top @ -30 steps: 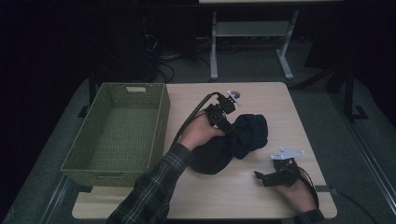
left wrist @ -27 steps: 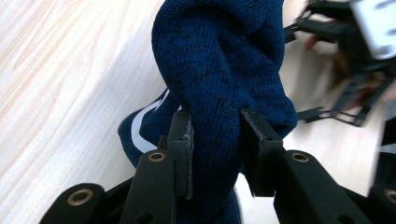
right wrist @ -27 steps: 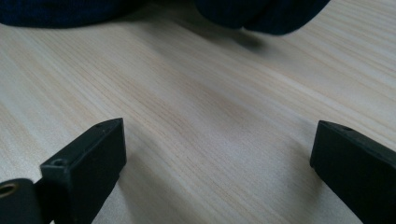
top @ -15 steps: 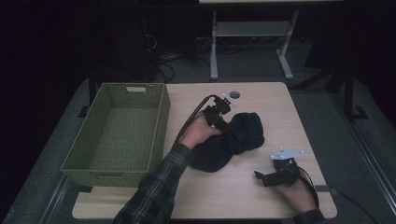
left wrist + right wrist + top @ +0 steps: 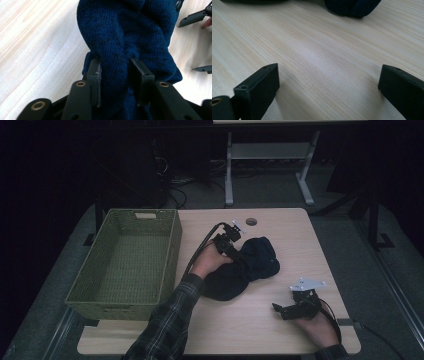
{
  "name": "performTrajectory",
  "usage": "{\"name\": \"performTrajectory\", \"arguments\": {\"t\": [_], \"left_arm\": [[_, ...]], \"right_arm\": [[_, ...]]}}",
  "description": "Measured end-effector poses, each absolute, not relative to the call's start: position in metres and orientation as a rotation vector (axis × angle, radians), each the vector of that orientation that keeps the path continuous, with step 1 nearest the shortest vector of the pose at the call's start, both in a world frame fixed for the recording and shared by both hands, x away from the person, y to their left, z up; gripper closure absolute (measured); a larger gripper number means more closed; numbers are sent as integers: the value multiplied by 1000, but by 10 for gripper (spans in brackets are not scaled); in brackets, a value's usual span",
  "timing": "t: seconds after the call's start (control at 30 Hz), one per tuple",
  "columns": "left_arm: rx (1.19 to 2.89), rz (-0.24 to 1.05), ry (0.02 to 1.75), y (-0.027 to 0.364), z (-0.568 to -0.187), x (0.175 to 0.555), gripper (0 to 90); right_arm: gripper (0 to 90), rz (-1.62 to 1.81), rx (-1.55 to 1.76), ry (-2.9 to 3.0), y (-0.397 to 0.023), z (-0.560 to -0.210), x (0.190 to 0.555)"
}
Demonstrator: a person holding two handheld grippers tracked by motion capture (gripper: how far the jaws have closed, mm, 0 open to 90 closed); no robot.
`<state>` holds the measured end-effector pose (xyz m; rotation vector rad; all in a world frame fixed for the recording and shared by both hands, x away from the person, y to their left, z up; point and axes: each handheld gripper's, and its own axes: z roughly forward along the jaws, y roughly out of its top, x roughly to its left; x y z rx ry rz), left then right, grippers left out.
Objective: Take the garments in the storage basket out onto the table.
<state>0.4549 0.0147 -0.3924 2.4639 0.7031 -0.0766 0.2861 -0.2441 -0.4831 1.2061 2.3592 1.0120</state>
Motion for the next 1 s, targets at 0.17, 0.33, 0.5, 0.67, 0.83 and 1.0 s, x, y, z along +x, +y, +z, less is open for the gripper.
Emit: {"name": "performTrajectory", "arguments": {"t": [0.17, 0.33, 0.5, 0.67, 0.83, 1.0], "left_arm": [[2450, -24, 683, 18, -378, 448, 456], [2439, 60, 661, 26, -357, 441, 366], [2423, 114, 648, 36, -339, 431, 354], [2449, 115, 634, 46, -331, 415, 579], [2440, 97, 646, 57, -335, 398, 783], [2457, 103, 679, 65, -347, 383, 899]], "right_arm": [[31, 1008, 1209, 2361, -244, -483, 286], [31, 1006, 1207, 2362, -244, -483, 286], [31, 1004, 1205, 2362, -244, -483, 286], [31, 1006, 1205, 2362, -244, -483, 286], [31, 1006, 1205, 2361, -244, -483, 286], [32, 1005, 1204, 2362, -244, -483, 286]]}}
